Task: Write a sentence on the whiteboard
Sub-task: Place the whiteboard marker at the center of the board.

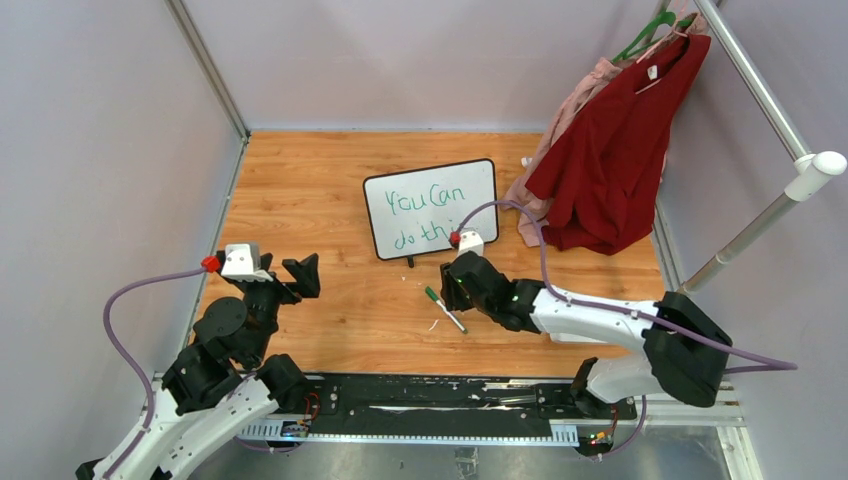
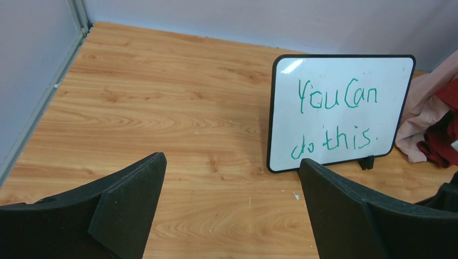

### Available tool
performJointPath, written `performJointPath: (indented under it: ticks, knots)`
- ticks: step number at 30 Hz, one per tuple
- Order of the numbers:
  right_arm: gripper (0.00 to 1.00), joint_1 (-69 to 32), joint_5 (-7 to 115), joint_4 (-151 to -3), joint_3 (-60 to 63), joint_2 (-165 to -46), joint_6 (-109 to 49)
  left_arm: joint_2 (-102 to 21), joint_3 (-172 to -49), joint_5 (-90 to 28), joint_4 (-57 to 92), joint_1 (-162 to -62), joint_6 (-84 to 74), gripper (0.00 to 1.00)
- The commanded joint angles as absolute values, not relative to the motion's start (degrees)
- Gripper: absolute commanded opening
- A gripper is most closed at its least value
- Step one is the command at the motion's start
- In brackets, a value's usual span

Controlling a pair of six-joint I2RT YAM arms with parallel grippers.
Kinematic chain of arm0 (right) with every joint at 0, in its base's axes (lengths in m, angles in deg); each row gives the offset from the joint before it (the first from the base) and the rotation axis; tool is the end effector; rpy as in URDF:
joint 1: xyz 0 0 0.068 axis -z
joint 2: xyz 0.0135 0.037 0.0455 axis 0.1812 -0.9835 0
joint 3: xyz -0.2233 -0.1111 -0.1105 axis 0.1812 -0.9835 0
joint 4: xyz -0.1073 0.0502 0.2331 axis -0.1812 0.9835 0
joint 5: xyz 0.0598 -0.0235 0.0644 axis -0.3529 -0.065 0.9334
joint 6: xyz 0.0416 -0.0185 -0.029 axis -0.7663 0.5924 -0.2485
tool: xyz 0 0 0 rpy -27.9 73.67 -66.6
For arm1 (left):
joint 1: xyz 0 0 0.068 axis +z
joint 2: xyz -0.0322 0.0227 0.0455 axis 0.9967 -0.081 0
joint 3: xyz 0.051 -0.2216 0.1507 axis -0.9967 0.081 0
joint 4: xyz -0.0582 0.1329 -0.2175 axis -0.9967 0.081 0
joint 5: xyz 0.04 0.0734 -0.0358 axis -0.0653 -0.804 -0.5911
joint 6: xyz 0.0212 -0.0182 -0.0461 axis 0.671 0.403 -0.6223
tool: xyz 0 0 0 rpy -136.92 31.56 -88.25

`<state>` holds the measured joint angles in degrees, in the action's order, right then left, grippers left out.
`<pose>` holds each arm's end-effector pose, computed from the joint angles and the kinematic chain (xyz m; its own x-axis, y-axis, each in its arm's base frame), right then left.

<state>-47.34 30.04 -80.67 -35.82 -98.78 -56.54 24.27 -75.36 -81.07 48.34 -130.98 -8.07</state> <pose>0.1534 0.2248 0.2135 -0.6194 0.0044 -0.7850 -0.4169 0.8454 0.3338 0.0547 -0.0221 0.3197 -0.0479 -0.2306 -0.9719 0.0609 0.9705 -0.2333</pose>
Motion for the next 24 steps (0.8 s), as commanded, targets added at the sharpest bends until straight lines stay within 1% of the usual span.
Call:
performJointPath:
  ticks: [1, 4, 12, 19, 24]
  knots:
    - [0.48, -48.10, 32.13, -64.83, -31.48, -103.60, -43.94, 23.25, -75.36, -80.93, 47.59, -131.32, -7.17, 1.00]
    - [0.50, -48.10, 34.77, -63.54, -30.59, -105.32, -40.85, 22.98, -75.47, -80.74, 47.87, -131.32, -7.34, 1.00]
    - [0.51, -48.10, 41.44, -65.78, -29.58, -108.27, -39.11, 22.80, -75.57, -80.56, 48.04, -131.32, -7.35, 1.00]
    - [0.52, -48.10, 42.73, -67.05, -28.94, -110.70, -39.39, 22.65, -75.57, -80.51, 48.09, -131.37, -7.27, 1.00]
    - [0.50, -48.10, 41.69, -67.73, -28.96, -112.04, -39.10, 22.34, -75.49, -80.38, 47.96, -131.32, -7.17, 1.00]
